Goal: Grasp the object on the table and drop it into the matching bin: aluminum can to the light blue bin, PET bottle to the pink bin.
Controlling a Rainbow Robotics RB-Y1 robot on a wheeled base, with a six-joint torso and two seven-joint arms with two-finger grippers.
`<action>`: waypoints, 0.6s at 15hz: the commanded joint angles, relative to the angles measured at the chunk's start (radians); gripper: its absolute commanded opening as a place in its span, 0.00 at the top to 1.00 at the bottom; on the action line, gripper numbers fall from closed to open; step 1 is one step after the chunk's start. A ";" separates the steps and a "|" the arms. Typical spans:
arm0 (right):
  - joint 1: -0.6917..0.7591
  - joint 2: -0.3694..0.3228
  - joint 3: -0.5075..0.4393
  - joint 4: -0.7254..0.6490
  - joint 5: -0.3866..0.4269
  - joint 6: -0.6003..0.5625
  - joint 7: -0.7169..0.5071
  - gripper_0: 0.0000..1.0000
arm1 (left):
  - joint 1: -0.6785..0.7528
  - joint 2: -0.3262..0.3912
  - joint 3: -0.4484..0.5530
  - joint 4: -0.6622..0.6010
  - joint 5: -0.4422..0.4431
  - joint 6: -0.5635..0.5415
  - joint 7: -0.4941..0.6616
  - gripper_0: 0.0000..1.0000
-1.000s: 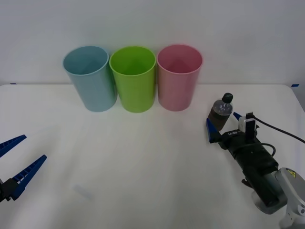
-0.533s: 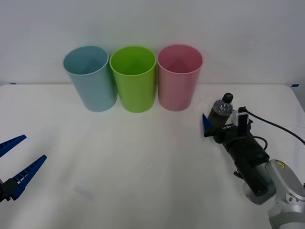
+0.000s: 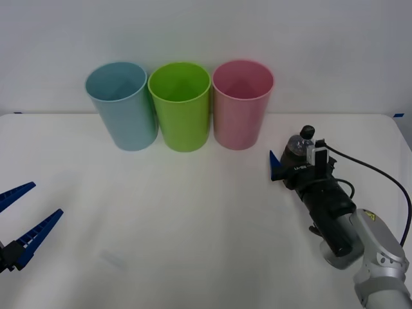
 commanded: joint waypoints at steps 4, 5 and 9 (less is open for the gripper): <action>0.000 0.000 0.001 0.000 -0.001 0.000 0.000 0.00 | 0.000 0.000 0.000 0.000 0.000 0.000 0.000 0.00; 0.000 0.000 0.001 0.000 -0.001 0.000 0.000 0.17 | 0.000 0.000 0.000 0.000 0.000 0.000 0.000 0.00; 0.002 0.000 0.001 0.000 -0.001 -0.003 0.002 0.84 | 0.000 0.000 0.000 0.000 0.000 0.000 0.000 0.00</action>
